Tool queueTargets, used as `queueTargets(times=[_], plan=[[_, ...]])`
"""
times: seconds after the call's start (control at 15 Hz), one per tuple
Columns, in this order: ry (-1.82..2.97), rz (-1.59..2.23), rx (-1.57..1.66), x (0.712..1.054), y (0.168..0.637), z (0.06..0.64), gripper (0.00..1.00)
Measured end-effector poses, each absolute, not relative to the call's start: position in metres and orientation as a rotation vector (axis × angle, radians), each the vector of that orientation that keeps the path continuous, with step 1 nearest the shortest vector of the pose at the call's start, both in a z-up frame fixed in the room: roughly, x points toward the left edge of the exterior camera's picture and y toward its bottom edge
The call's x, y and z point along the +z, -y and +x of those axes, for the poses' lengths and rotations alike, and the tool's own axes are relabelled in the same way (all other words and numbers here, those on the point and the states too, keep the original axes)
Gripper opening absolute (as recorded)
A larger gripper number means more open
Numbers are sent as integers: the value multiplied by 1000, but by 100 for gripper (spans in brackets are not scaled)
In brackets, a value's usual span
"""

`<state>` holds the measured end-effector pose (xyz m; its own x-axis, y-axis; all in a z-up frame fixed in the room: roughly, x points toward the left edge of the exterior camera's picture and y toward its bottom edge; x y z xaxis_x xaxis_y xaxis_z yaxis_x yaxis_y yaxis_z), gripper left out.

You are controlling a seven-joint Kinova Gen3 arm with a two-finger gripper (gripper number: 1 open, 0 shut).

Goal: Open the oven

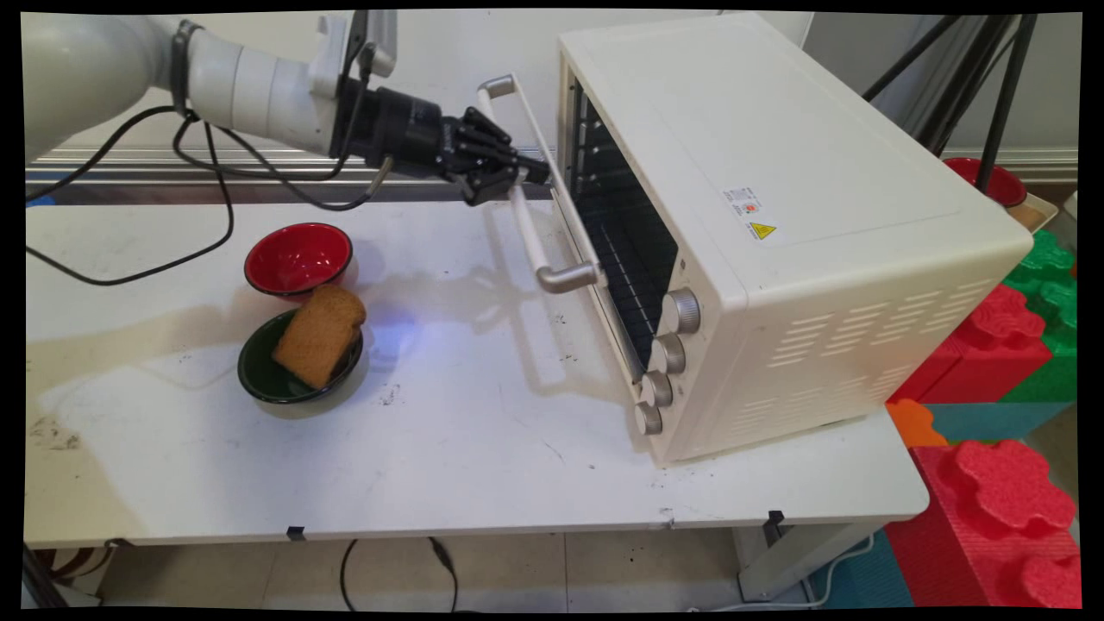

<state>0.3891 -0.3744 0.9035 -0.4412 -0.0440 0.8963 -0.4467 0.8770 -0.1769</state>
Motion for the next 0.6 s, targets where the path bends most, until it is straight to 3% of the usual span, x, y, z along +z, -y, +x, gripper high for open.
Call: queueTargets(times=[0.6], plan=[[2080,373,451,872,347,430,0]])
